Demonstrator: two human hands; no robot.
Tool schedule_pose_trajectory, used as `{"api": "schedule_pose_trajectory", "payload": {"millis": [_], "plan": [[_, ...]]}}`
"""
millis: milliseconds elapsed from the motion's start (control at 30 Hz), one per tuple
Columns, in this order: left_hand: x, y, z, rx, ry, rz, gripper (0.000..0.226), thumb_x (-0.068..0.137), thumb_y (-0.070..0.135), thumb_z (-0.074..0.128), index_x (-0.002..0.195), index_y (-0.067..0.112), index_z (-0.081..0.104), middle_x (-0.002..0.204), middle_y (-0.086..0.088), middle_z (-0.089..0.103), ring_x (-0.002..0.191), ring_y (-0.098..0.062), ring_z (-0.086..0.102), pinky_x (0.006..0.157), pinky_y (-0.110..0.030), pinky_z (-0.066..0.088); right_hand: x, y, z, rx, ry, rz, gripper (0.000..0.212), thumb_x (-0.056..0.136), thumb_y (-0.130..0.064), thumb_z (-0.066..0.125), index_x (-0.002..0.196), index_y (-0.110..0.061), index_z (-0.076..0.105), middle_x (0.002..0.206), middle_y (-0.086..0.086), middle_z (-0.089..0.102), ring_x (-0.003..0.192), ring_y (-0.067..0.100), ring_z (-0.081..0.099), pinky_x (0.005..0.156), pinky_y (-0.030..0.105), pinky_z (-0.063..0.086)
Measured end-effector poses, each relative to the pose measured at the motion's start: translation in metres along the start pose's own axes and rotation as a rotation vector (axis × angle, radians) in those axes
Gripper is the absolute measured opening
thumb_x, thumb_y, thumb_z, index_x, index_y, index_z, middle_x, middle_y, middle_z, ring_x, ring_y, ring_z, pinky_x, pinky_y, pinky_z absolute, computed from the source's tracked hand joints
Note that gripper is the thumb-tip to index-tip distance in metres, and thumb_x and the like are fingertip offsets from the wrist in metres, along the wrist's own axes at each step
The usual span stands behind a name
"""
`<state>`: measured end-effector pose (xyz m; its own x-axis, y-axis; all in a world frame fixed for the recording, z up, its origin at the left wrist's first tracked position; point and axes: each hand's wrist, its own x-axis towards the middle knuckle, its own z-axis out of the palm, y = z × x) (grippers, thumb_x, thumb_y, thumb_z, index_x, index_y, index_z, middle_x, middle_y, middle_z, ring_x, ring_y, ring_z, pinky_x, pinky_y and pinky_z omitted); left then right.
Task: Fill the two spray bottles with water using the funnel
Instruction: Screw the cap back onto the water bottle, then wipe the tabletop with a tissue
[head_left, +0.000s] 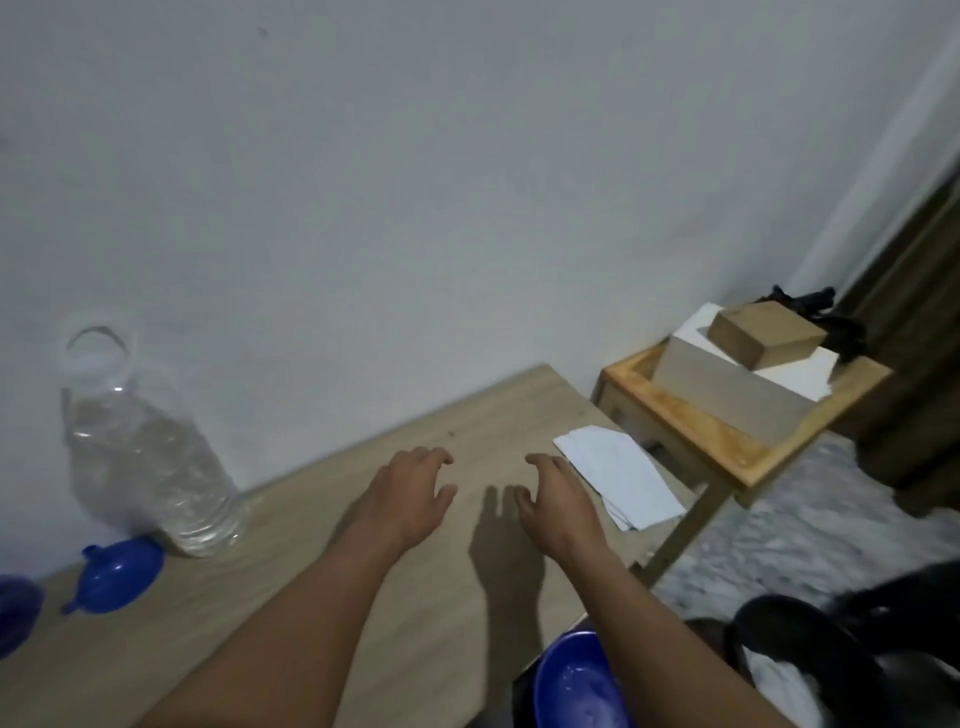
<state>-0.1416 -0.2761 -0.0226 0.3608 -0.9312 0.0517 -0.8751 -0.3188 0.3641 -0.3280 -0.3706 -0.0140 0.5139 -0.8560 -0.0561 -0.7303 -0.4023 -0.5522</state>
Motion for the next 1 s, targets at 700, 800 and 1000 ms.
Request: {"api": "schedule_pose_trajectory", "payload": {"millis": [700, 800, 1000], "plan": [[0.143, 0.129, 0.113, 0.126, -0.215, 0.327, 0.032, 0.104, 0.031, 0.044, 0.132, 0.029, 0.06, 0.135, 0.002, 0.06, 0.12, -0.027, 0.05, 0.098, -0.042, 0.044, 0.052, 0.13, -0.017, -0.242, 0.128, 0.264, 0.018, 0.1, -0.024, 0.053, 0.098, -0.014, 0.068, 0.105, 0.004, 0.064, 0.091, 0.021, 0.057, 0.078, 0.038, 0.054], [0.147, 0.135, 0.118, 0.208, -0.233, 0.35, 0.033, 0.105, 0.032, 0.045, 0.135, 0.027, 0.058, 0.133, -0.001, 0.06, 0.118, -0.028, 0.051, 0.096, -0.042, 0.044, 0.055, 0.131, -0.019, -0.296, 0.08, 0.247, 0.01, 0.098, -0.018, 0.057, 0.1, -0.013, 0.066, 0.107, 0.006, 0.062, 0.093, 0.022, 0.057, 0.082, 0.04, 0.056], [0.153, 0.138, 0.124, 0.235, -0.19, 0.379, 0.026, 0.1, 0.027, 0.053, 0.121, 0.03, 0.068, 0.119, 0.004, 0.064, 0.108, -0.026, 0.052, 0.079, -0.035, 0.036, 0.056, 0.135, -0.02, -0.294, 0.059, 0.183, 0.025, 0.101, -0.024, 0.056, 0.123, -0.013, 0.06, 0.124, 0.007, 0.06, 0.105, 0.02, 0.057, 0.089, 0.034, 0.054]]}}
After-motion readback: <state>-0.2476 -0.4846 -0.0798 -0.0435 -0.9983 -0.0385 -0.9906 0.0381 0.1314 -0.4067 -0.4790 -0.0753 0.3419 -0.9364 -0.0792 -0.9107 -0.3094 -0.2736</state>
